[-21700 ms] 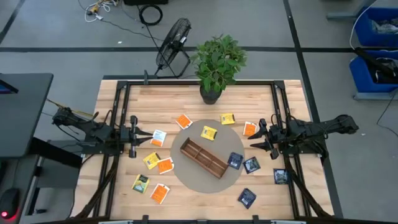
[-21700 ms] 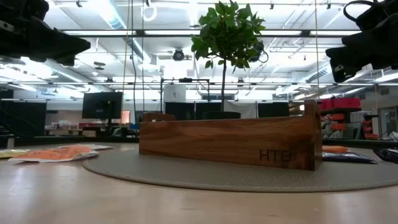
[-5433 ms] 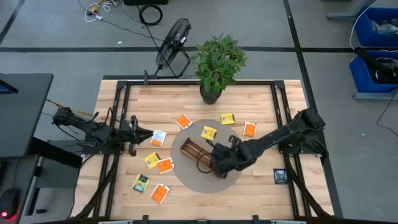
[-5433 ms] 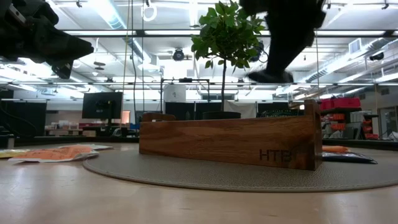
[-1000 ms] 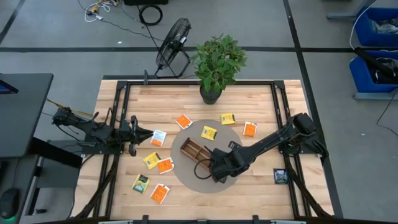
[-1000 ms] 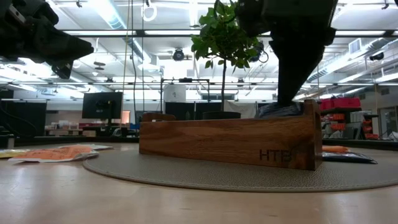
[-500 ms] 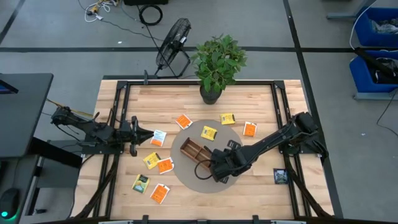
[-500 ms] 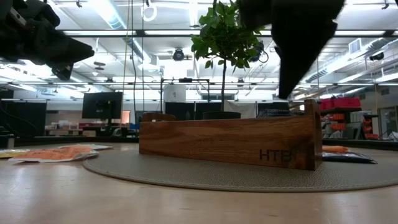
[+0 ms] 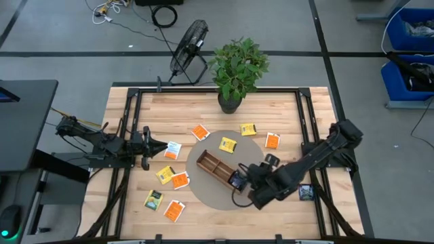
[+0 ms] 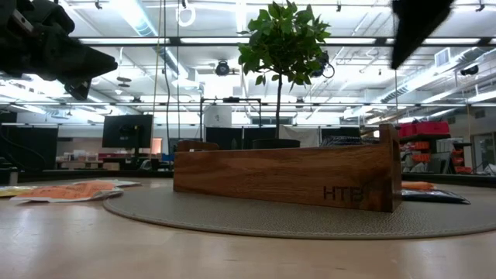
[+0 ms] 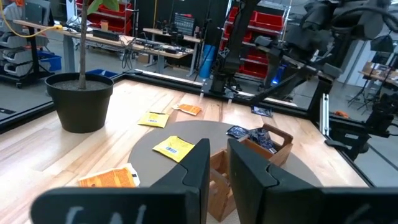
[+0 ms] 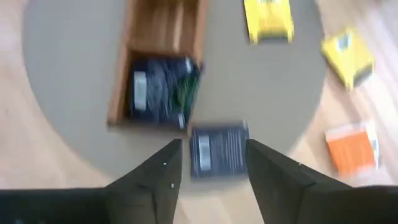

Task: Pick & Place Tea
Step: Put the black tea bag into the right section of the wooden organizer

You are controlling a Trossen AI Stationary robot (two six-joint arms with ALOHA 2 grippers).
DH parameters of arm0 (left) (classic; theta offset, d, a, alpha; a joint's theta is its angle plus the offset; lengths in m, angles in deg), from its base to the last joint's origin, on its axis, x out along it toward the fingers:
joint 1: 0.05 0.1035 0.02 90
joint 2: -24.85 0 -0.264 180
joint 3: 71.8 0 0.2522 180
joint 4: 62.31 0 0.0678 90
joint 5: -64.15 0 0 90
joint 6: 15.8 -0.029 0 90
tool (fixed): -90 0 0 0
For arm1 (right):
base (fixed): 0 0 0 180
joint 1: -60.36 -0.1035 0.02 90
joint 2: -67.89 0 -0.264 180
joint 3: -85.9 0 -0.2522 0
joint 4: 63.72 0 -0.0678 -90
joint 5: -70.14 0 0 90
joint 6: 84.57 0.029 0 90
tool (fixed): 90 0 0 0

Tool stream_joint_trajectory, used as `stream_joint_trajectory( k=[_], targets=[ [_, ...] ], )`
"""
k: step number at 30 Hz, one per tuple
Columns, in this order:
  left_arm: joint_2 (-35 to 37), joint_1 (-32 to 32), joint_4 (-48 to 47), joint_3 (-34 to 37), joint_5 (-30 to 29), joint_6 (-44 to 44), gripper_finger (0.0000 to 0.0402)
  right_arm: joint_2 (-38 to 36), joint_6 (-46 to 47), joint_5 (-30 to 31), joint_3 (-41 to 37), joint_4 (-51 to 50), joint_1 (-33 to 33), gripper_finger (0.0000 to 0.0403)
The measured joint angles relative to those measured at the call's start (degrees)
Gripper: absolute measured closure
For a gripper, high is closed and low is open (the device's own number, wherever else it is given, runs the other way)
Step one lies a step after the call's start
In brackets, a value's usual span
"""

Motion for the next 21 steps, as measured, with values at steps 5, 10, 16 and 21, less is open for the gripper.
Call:
stream_joint_trajectory(
  k=[5, 10, 16, 21],
  targets=[
    [-0.1, 0.0, 0.0, 0.0, 0.0, -0.1, 0.0344, -0.1, 6.0, -7.8, 0.0, -7.6, -4.1, 0.0230],
    [-0.2, 0.0, 0.0, 0.0, 0.0, -0.1, 0.0344, 0.1, 14.4, -17.7, -1.4, -9.2, -8.4, 0.0238],
    [-0.2, 0.0, 0.1, 0.0, 0.0, 0.1, 0.0344, 0.1, 25.5, -28.0, -9.6, -6.6, -12.2, 0.0228],
    [-0.2, 0.0, 0.2, 0.0, 0.0, 0.8, 0.0344, 0.1, 29.9, -37.1, -16.9, 0.6, -14.7, 0.0204]
  ],
)
